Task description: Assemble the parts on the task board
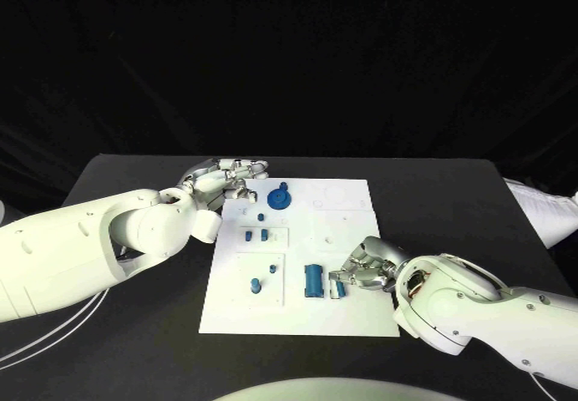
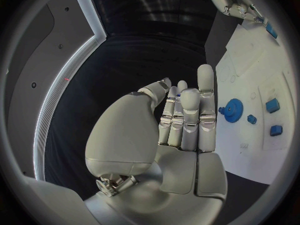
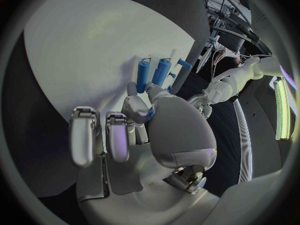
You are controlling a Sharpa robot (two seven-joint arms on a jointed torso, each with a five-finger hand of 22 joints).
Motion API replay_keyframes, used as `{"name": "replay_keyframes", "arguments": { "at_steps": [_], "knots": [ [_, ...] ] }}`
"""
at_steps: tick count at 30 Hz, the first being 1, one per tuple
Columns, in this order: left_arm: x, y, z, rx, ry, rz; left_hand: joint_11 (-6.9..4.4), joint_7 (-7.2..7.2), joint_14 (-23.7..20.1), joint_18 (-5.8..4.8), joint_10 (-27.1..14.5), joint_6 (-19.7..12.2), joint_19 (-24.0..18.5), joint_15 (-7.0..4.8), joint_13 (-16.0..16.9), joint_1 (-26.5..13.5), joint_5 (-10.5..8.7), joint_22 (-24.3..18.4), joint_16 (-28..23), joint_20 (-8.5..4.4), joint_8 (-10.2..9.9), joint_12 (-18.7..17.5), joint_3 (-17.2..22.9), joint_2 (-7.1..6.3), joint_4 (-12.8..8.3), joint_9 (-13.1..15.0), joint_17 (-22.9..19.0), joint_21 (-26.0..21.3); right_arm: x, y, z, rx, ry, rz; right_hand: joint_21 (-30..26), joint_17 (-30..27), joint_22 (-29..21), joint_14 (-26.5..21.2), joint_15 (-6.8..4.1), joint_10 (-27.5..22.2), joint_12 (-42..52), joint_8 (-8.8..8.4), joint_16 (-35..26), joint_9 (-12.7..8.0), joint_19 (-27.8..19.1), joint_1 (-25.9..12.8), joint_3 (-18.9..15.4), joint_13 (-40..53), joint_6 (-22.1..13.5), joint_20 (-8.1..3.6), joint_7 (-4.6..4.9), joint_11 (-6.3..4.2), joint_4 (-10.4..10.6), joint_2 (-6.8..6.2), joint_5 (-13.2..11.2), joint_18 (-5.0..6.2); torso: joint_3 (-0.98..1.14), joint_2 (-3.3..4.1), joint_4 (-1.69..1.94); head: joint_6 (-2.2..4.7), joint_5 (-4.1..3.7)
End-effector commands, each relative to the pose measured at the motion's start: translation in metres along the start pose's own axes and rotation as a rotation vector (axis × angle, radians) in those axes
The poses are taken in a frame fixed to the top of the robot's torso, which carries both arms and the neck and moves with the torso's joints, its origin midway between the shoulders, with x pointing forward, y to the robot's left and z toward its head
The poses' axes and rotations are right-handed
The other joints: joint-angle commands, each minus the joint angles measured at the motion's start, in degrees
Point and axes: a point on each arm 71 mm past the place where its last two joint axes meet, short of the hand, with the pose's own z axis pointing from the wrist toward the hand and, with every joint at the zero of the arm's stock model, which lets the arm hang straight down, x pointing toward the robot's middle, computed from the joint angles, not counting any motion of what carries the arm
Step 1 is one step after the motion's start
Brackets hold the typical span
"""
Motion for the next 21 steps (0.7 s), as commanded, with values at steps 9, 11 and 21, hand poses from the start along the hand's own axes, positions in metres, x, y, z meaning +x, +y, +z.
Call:
{"name": "replay_keyframes", "arguments": {
  "at_steps": [9,11,21],
  "knots": [
    [0.0034,-0.0004,0.0002,0.001,0.026,-0.001,0.02,0.09,-0.4,0.63,-0.3,-0.4,0.3,-0.13,-0.1,0.0,0.29,-0.1,0.1,0.14,0.4,0.1,0.0,0.09,0.0,-0.1,-0.1,-0.2,0.004,0.0029,0.0,-0.011,0.03,-0.032,0.2,12.6,2.7,5.5,-0.39,1.0,0.4,0.14,0.2,0.0,1.5,-0.5,-0.4,0.1,1.0,-0.3,-0.57,-0.37,0.0,0.01,0.4,-0.67,-0.03,0.0,0.03,-0.11,0.04],
    [0.0034,-0.0004,0.0002,0.001,0.026,-0.001,0.02,0.09,-0.4,0.63,-0.3,-0.4,0.3,-0.13,-0.1,0.0,0.29,-0.1,0.1,0.14,0.4,0.1,0.0,0.09,0.0,-0.1,-0.1,-0.2,0.0043,0.0029,0.0,-0.011,0.032,-0.034,0.2,12.6,2.7,5.5,-0.4,1.0,0.4,0.15,0.2,0.1,1.5,-0.6,-0.5,0.1,1.0,-0.31,-0.57,-0.36,0.1,0.01,0.4,-0.66,-0.02,-0.02,0.01,-0.11,0.05],
    [0.0035,-0.0004,0.0001,0.0,0.026,0.001,0.02,0.09,-0.4,0.63,-0.3,-0.4,0.3,-0.13,-0.1,0.0,0.29,-0.1,0.1,0.14,0.4,0.1,0.0,0.09,0.0,-0.1,-0.1,-0.2,0.0049,0.0025,0.0002,-0.01,0.043,-0.046,0.3,12.7,2.8,5.5,-0.35,1.2,0.5,0.22,0.3,0.2,1.6,-3.6,-3.7,0.5,1.2,-0.3,-0.52,-0.31,2.1,-0.8,1.3,-0.69,0.0,0.01,0.0,-0.11,0.18]
  ]
}}
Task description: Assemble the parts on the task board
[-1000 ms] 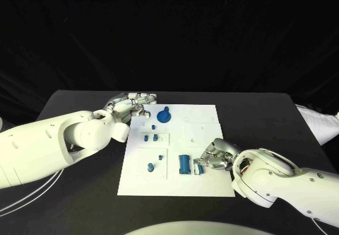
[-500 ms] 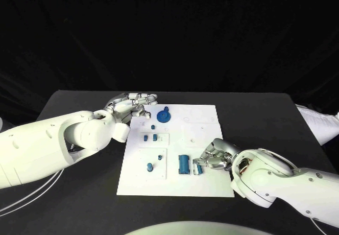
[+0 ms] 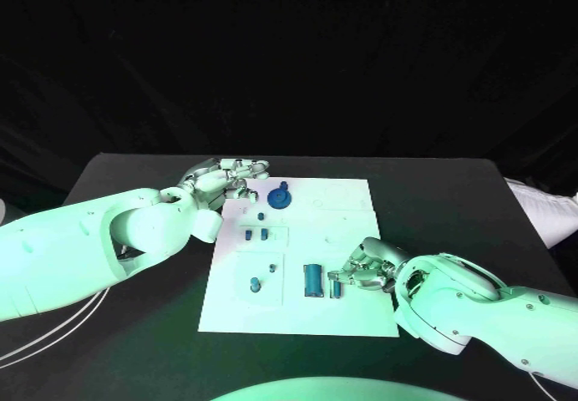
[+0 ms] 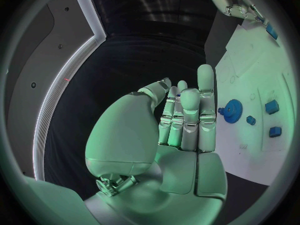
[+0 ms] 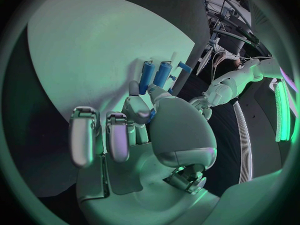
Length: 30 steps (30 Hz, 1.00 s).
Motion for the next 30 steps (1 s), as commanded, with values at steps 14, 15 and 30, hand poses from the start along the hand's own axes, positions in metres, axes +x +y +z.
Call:
{"name": "replay_keyframes", "arguments": {
  "at_steps": [14,15,30],
  "knots": [
    [0.0036,-0.0005,0.0006,0.004,0.025,0.0,0.03,0.1,-0.5,0.62,-0.4,-0.4,0.3,-0.13,-0.1,0.1,0.28,-0.1,0.0,0.15,0.4,0.2,0.0,0.08,-0.1,-0.1,-0.4,-0.2,0.0034,0.0022,-0.0004,-0.012,0.028,-0.033,0.3,12.7,2.9,5.5,-0.32,1.0,0.0,-0.15,0.3,0.0,1.5,-2.2,-4.1,0.3,-0.1,-0.28,0.44,-0.37,1.8,-0.57,-0.2,-0.69,0.03,0.01,0.02,0.05,-0.01],
    [0.0036,-0.0005,0.0006,0.004,0.025,0.0,0.03,0.1,-0.5,0.62,-0.4,-0.4,0.3,-0.12,-0.1,0.1,0.28,-0.1,0.0,0.15,0.4,0.2,0.0,0.08,-0.1,-0.1,-0.4,-0.2,0.0034,0.0022,-0.0004,-0.012,0.028,-0.033,0.3,12.7,2.9,5.5,-0.32,1.0,0.0,-0.15,0.3,0.0,1.5,-2.4,-4.5,0.3,-0.1,-0.27,0.43,-0.37,2.0,-0.61,-0.4,-0.69,0.03,0.01,0.02,0.05,-0.01],
    [0.0038,-0.0005,0.0007,0.004,0.026,0.0,0.03,0.1,-0.6,0.62,-0.4,-0.5,0.3,-0.12,-0.1,0.1,0.28,-0.1,-0.1,0.15,0.4,0.2,0.0,0.08,-0.1,-0.1,-0.6,-0.2,0.0034,0.0034,-0.0018,-0.021,0.026,-0.036,0.4,12.9,3.1,5.5,-0.36,1.1,0.1,-0.11,0.4,0.1,1.6,-3.2,-8.4,0.7,-0.1,-0.29,0.35,-0.41,4.1,-0.37,-2.4,-0.72,0.05,0.02,0.02,0.14,-0.09]
  ]
}}
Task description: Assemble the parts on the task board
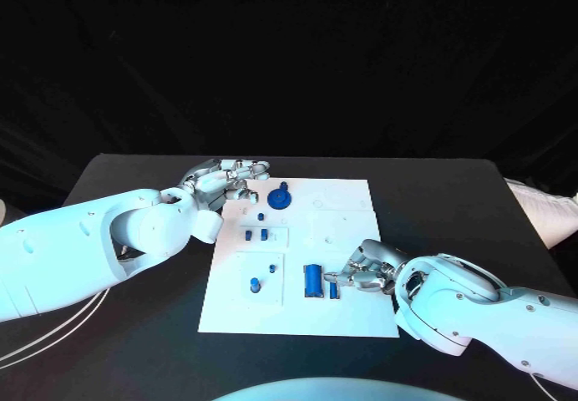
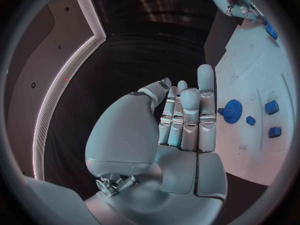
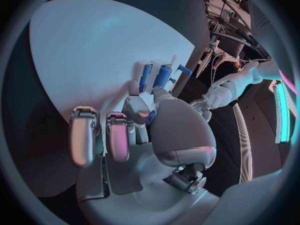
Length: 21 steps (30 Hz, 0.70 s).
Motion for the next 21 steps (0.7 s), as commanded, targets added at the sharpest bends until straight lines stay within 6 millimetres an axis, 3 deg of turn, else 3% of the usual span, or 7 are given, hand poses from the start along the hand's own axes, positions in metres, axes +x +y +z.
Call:
{"name": "replay_keyframes", "arguments": {
  "at_steps": [1,6,10,14,18,21],
  "knots": [
    [0.003,-0.001,0.001,0.006,0.024,-0.001,0.03,0.1,-0.4,0.62,-0.4,-0.5,0.3,0.01,0.0,0.1,0.28,-0.1,-0.1,0.15,0.4,0.2,0.0,0.08,-0.1,-0.1,0.0,-0.2,0.002,0.003,-0.002,-0.019,0.009,-0.016,0.4,12.9,3.1,5.5,-0.36,1.1,0.1,-0.11,0.2,0.1,1.6,-0.5,-0.3,0.1,0.1,-0.29,0.18,-0.42,0.0,-0.01,-0.4,-0.72,0.03,0.0,0.03,0.06,-0.09],
    [0.003,-0.001,0.001,0.007,0.025,-0.002,0.03,0.1,-0.4,0.62,-0.4,-0.5,0.3,0.01,0.0,0.1,0.28,-0.1,-0.1,0.15,0.4,0.2,0.0,0.08,-0.1,-0.1,0.0,-0.2,0.0,0.002,-0.004,-0.026,-0.001,0.003,0.3,12.8,3.0,5.5,-0.35,1.1,-0.2,-0.13,0.1,0.1,1.5,-0.4,-0.5,-0.1,0.1,-0.29,0.19,-0.41,0.0,-0.03,-0.5,-0.7,0.07,-0.04,0.01,0.23,-0.2],
    [0.003,-0.001,0.002,0.009,0.023,-0.001,0.03,0.1,-0.4,0.62,-0.4,-0.5,0.3,0.01,0.0,0.1,0.28,-0.1,-0.1,0.15,0.4,0.2,0.0,0.08,-0.1,-0.1,0.0,-0.2,-0.008,-0.004,-0.005,-0.069,-0.009,0.095,-1.1,11.4,1.0,5.2,0.08,-0.3,-4.6,-1.32,-1.0,-0.3,0.7,1.5,-1.9,-2.2,-2.1,-0.04,0.99,0.22,-0.6,-0.57,-0.7,-0.28,0.08,-0.15,-0.04,0.37,-0.29],
    [0.001,-0.001,0.002,0.017,0.016,0.0,0.04,0.11,-0.5,0.62,-0.4,-0.5,0.3,0.03,-0.1,0.1,0.29,-0.1,-0.2,0.16,0.4,0.2,0.0,0.1,-0.1,-0.1,-0.1,-0.3,-0.026,-0.011,-0.002,-0.132,-0.023,0.26,-2.7,10.0,-1.1,4.8,1.1,-2.0,-8.5,-3.48,-2.2,-1.3,-0.3,4.8,-2.9,-4.1,-5.9,0.81,2.54,1.49,-1.8,-0.6,0.3,0.15,0.02,-0.29,-0.16,0.7,-0.49],
    [-0.003,0.001,0.003,0.024,-0.002,-0.009,0.07,0.11,-0.8,0.6,-0.4,-0.4,0.1,0.07,-0.1,-0.2,0.23,-0.1,-0.4,0.2,0.4,0.3,-0.2,0.03,0.1,0.0,-0.5,-0.4,-0.051,-0.019,0.004,-0.198,-0.069,0.479,-4.9,7.6,-4.0,4.3,1.82,-4.1,-13.4,-3.9,-4.2,-2.3,-1.6,8.4,-3.5,-6.8,-8.6,1.54,3.54,2.33,-3.7,-0.04,1.5,0.8,0.05,-0.84,-0.33,0.99,-0.8],
    [-0.008,0.006,0.003,0.028,-0.033,-0.031,0.06,0.04,-1.7,0.57,-0.5,-0.4,-0.3,0.16,-0.1,-0.7,0.17,-0.3,-1.1,0.28,0.5,0.5,-0.6,-0.19,0.4,0.0,-2.2,-0.7,-0.076,-0.026,0.011,-0.251,-0.14,0.635,-8.1,4.0,-7.9,3.3,2.33,-6.8,-19.8,-3.8,-7.4,-3.2,-3.3,10.9,-4.0,-10.6,-10.6,2.08,4.21,2.91,-5.3,0.58,1.5,1.63,0.2,-1.45,-0.48,1.01,-0.82]
  ]
}}
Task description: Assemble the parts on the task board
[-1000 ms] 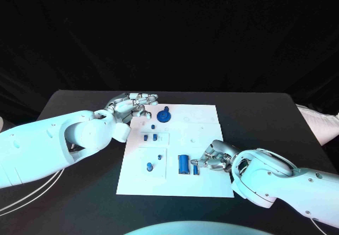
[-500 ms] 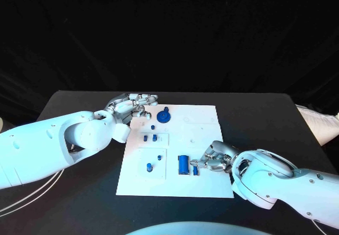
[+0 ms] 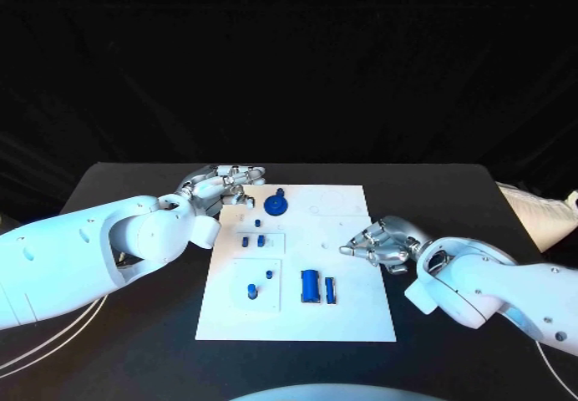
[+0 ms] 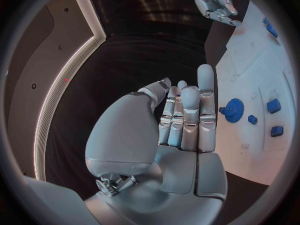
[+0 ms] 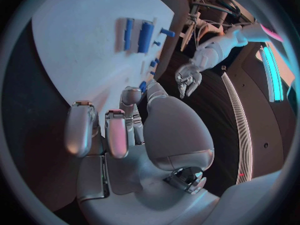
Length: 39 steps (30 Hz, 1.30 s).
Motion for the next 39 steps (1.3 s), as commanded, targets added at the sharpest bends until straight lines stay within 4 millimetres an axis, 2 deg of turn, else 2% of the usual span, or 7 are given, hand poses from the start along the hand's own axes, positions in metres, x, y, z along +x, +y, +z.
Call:
{"name": "replay_keyframes", "arguments": {
  "at_steps": [1,6,14,31,32,38,39],
  "knots": [
    [-0.005,0.003,0.001,0.03,-0.026,-0.033,0.03,0.0,-2.1,0.58,-0.6,-0.4,-0.8,0.05,-0.1,-0.9,0.15,-0.4,-1.7,0.34,0.3,0.4,-0.7,-0.29,0.2,0.0,-3.0,-0.7,-0.022,0.006,0.007,-0.151,-0.079,0.339,-3.2,2.2,-4.0,2.8,0.57,-2.6,-6.5,-0.19,-3.3,-0.6,-1.9,1.9,-0.3,-3.9,-1.0,0.22,0.4,0.35,-1.3,0.55,0.1,1.52,0.17,-0.98,-0.25,0.11,-0.12],
    [-0.015,0.008,0.001,0.043,-0.082,-0.055,0.42,0.04,-8.3,0.69,-1.2,-0.7,-5.7,0.48,-0.3,-1.0,-0.15,-2.9,-7.9,0.91,0.5,1.0,-2.3,-0.37,0.6,-0.1,-8.6,-4.9,-0.044,0.002,0.021,-0.194,-0.144,0.46,-28.1,-25.6,-31.4,-8.1,1.87,-10.3,-20.0,-0.25,-33.5,-1.9,-15.3,7.1,1.2,-14.9,-2.7,1.37,1.75,1.82,-3.6,2.55,-0.9,6.44,0.15,-1.84,-0.57,0.04,-0.14],
    [-0.032,0.013,0.008,0.069,-0.172,-0.072,1.86,0.89,-14.2,0.33,-2.5,-2.0,-16.4,3.28,-1.1,0.3,-0.09,-11.8,-31.6,3.78,-0.7,-2.1,-1.6,0.05,1.0,-0.1,-19.8,-16.6,-0.055,-0.001,0.051,-0.261,-0.179,0.535,-51.4,-46.9,-47.6,-18.9,6.5,-12.7,-33.9,-0.45,-65.7,-5.4,-22.7,12.3,6.6,-39.5,-3.4,5.87,3.63,5.33,-4.2,2.43,-3.1,6.24,-0.16,-3.59,-1.22,1.29,-0.28],
    [-0.051,0.026,0.032,0.12,-0.301,-0.066,3.65,1.06,-15.0,0.87,-3.1,-2.3,-25.9,7.38,-1.2,1.5,0.0,-25.3,-52.8,8.97,-3.0,-9.7,-1.3,0.3,0.8,-0.1,-28.7,-26.4,-0.06,-0.008,0.103,-0.322,-0.255,0.527,-65.6,-64.3,-60.4,-13.2,7.91,-11.3,-33.7,-0.33,-78.4,-11.2,-15.6,10.1,13.8,-57.9,-3.3,7.55,4.31,6.2,-6.9,0.67,-3.4,6.57,-0.06,-5.54,-1.05,4.88,-0.63],
    [-0.049,0.029,0.031,0.077,-0.276,-0.061,0.97,-2.3,-32.3,-2.94,-22.0,-20.0,-39.7,5.0,-4.7,-22.6,-2.18,-31.8,-56.3,4.54,-6.8,-13.7,-8.2,2.27,-2.5,-3.9,-33.0,-30.2,-0.062,-0.012,0.101,-0.266,-0.279,0.512,-68.3,-67.3,-62.8,-34.7,3.66,-31.6,-37.3,-3.95,-82.2,-16.4,-35.6,-14.1,9.8,-61.4,-20.8,4.46,1.19,4.03,-11.8,2.86,-6.3,3.07,-0.15,-5.32,-1.22,4.45,-0.65],
    [-0.044,0.031,0.029,0.083,-0.288,-0.042,-0.02,-3.27,-38.7,-3.29,-29.2,-26.9,-45.2,4.06,-4.7,-31.5,-3.0,-34.6,-58.1,2.77,-6.8,-13.7,-10.8,7.17,-2.5,-3.9,-33.0,-30.2,-0.056,-0.006,0.098,-0.272,-0.291,0.529,-69.5,-68.7,-63.9,-42.7,3.66,-39.2,-37.3,-3.95,-82.2,-16.4,-43.0,-24.1,8.6,-61.4,-27.5,3.38,0.15,3.29,-11.8,2.86,-7.4,2.39,0.06,-5.97,-1.21,5.5,-0.34],
    [-0.043,0.031,0.028,0.085,-0.293,-0.035,-0.2,-3.52,-39.9,-3.6,-30.6,-28.3,-46.2,3.88,-4.7,-33.3,-3.15,-35.1,-58.4,2.43,-6.8,-13.7,-11.4,7.17,-2.5,-3.9,-33.0,-30.2,-0.054,-0.004,0.097,-0.274,-0.296,0.535,-69.7,-68.9,-64.1,-44.4,3.66,-40.8,-37.3,-3.95,-82.2,-16.4,-44.6,-26.0,8.3,-61.4,-28.9,3.14,-0.09,-0.77,-11.8,2.86,-7.6,2.1,0.14,-6.2,-1.2,5.88,-0.23]
  ]
}}
